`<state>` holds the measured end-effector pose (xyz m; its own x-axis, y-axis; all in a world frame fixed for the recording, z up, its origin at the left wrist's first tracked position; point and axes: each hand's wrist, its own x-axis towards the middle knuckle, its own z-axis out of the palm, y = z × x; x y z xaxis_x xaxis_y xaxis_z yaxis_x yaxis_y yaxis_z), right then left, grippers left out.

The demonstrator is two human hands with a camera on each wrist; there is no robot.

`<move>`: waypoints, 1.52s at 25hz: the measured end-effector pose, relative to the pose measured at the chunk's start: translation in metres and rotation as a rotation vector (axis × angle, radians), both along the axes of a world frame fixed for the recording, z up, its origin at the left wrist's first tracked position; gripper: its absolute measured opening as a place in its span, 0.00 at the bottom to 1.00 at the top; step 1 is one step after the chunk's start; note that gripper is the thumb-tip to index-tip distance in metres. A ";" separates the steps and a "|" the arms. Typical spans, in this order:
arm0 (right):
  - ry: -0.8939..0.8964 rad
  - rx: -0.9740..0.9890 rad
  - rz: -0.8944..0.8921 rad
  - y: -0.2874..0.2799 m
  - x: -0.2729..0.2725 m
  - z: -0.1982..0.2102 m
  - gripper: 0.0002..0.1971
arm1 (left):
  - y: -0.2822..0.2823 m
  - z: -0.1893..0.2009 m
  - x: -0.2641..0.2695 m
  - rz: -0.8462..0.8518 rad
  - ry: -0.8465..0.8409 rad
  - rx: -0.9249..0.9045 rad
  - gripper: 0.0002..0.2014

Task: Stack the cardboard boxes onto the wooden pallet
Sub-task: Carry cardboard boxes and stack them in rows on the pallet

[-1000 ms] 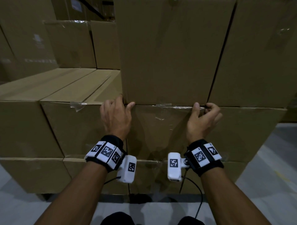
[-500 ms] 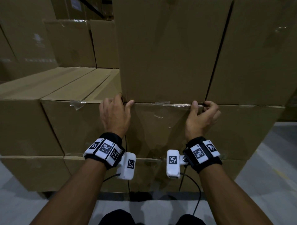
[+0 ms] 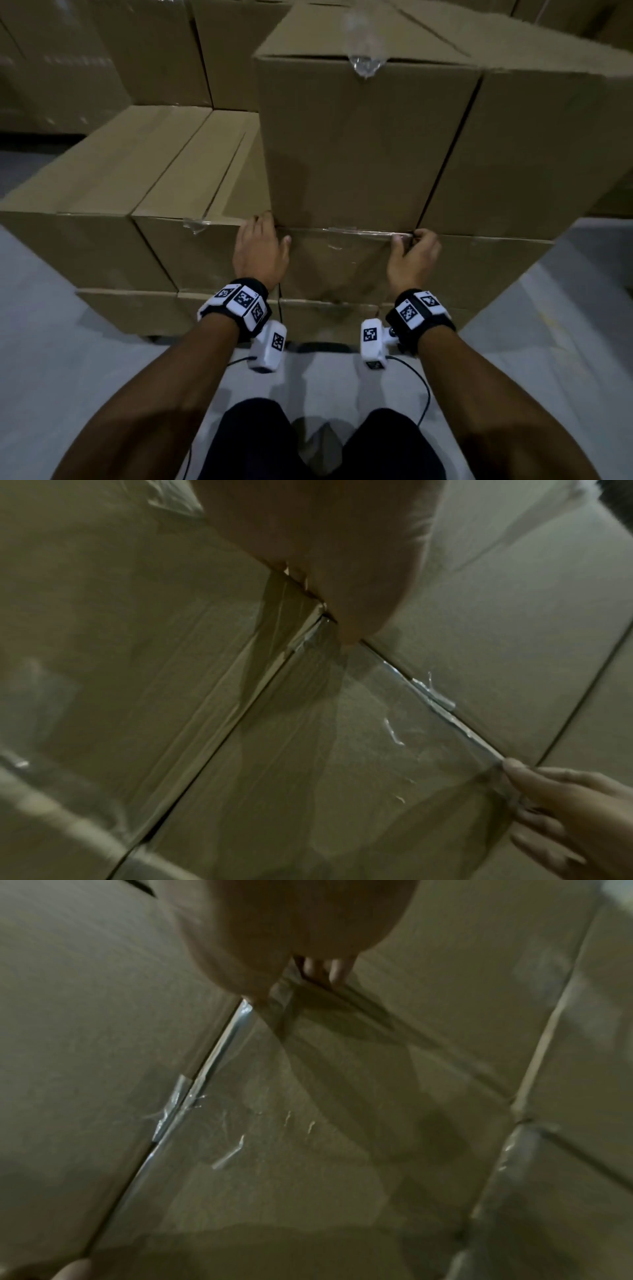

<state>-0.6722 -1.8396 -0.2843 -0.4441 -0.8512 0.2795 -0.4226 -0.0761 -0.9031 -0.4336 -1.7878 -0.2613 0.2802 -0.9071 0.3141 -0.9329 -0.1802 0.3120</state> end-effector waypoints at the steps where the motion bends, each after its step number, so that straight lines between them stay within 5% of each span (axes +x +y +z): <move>1: 0.088 0.107 0.049 0.008 -0.005 0.013 0.20 | 0.004 0.006 0.002 -0.004 -0.026 0.121 0.26; 4: 0.406 0.392 0.167 0.038 -0.023 0.065 0.18 | 0.027 0.047 0.001 -0.036 -0.115 0.397 0.28; 8: 0.715 0.655 0.370 0.083 -0.046 0.156 0.20 | 0.069 0.136 -0.024 -0.123 -0.189 0.512 0.27; 14: 0.837 0.745 0.495 0.137 -0.082 0.253 0.21 | 0.126 0.229 -0.080 -0.199 -0.169 0.524 0.20; 29: 0.650 0.878 0.133 0.240 -0.121 0.273 0.26 | 0.128 0.247 -0.149 -0.716 -0.240 0.415 0.20; 38: 0.421 1.014 -0.228 0.381 -0.134 0.264 0.26 | 0.181 0.243 -0.190 -1.098 -0.253 0.352 0.22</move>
